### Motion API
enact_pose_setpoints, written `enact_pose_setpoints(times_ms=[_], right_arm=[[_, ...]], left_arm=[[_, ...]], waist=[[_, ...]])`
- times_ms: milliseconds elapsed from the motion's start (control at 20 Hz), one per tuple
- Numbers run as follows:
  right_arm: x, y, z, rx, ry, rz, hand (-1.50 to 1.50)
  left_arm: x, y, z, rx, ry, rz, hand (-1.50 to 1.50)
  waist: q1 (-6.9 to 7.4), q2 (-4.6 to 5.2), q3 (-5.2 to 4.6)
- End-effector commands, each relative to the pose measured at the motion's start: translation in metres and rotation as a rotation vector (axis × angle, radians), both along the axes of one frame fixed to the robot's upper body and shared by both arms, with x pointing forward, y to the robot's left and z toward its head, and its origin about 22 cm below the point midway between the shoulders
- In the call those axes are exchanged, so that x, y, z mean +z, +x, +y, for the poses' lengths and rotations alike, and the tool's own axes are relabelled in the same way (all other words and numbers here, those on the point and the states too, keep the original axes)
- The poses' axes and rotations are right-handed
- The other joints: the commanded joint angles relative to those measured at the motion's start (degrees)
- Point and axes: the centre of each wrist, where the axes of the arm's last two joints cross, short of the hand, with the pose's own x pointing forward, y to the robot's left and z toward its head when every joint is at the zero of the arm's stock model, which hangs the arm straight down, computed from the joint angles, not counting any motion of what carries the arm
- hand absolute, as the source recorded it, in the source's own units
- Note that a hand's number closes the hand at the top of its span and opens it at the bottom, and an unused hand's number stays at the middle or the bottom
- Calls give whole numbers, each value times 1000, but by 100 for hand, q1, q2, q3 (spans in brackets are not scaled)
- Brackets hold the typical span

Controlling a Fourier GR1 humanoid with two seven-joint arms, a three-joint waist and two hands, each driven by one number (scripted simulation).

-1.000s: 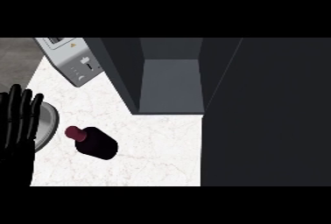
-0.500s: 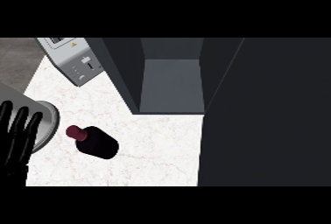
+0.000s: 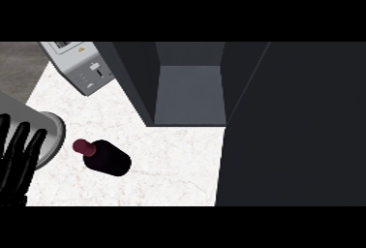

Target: Pick up the wine, place it into the cabinet and close the cabinet

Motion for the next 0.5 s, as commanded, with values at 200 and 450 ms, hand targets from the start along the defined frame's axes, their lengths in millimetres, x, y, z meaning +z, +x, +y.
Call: enact_pose_setpoints(times_ms=[200,450], right_arm=[[37,-24,12,15,27,-14,-150],[46,-33,1,23,27,-39,-150]], left_arm=[[20,-17,-3,2,-16,-5,-150],[24,5,-4,32,9,19,-150]], waist=[[16,-8,-6],[-38,-3,0]])
